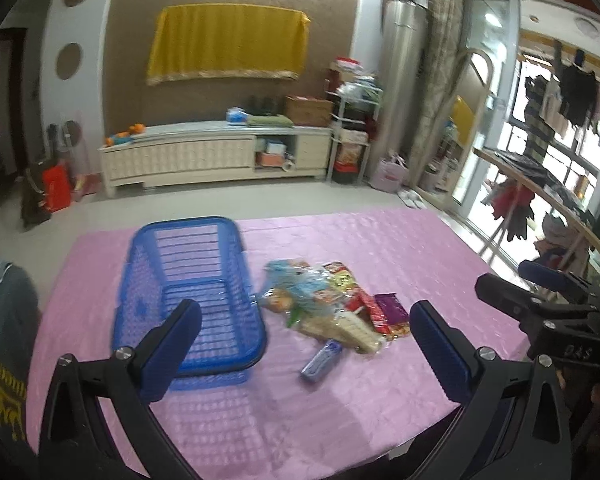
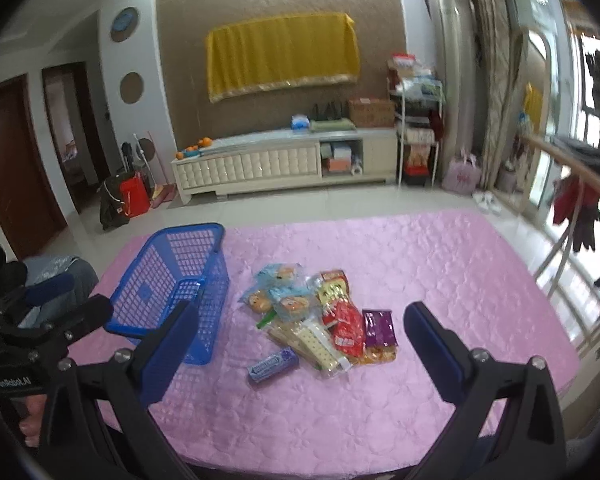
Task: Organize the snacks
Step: 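Move the left tool down to the purple Doublemint gum bottle and grasp it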
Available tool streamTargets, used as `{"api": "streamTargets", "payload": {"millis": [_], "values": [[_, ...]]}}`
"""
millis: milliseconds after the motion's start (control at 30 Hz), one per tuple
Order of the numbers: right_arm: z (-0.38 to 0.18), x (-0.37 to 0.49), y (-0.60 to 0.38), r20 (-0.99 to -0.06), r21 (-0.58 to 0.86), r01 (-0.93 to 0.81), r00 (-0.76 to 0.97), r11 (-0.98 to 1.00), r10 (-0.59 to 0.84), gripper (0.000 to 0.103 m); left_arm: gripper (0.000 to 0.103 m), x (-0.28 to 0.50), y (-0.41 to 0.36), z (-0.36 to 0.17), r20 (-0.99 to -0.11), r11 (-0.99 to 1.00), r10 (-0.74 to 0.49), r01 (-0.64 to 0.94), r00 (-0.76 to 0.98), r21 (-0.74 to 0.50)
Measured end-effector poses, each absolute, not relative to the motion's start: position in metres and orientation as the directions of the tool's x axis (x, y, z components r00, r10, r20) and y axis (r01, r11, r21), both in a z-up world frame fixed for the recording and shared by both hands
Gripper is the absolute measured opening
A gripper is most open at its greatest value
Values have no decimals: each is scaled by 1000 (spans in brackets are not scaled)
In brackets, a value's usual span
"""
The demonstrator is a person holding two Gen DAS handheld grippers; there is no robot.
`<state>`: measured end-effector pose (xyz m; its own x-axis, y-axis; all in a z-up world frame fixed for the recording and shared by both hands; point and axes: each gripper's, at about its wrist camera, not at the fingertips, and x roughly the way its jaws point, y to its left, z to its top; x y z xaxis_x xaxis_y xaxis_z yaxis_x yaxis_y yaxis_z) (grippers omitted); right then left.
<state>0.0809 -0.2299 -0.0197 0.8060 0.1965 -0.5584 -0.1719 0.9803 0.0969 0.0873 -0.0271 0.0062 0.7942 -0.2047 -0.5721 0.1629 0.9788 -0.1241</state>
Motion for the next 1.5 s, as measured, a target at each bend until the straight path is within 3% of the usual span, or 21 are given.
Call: {"api": "streamTargets", "payload": {"millis": [167,400,967,1233,1333,1400,1500], "values": [[-34,104,-250,-595,26,-145,793,989,132,103,103,118,-56,2,-599,972,-223,218,770,-81],[-56,130,-276,-641,37,-146,755,989,135,103,100,154,-89,-21,-672,961,-243,265,700,-72],[-140,185,-333,-772,106,-112,616,988,153,103,99,213,-140,-106,-842,971,-214,204,496,-127],[-170,191,-333,-808,104,-144,565,984,168,103,99,222,-147,-144,-874,966,-162,255,458,-46],[-179,193,-331,-813,112,-156,553,981,181,103,93,227,-139,-159,-896,959,-129,283,425,-4],[-185,195,-327,-820,125,-160,539,979,193,103,83,231,-133,-169,-912,958,-117,285,392,-1],[-194,199,-322,-829,136,-164,522,977,203,102,78,234,-126,-184,-931,957,-101,291,350,6]]}}
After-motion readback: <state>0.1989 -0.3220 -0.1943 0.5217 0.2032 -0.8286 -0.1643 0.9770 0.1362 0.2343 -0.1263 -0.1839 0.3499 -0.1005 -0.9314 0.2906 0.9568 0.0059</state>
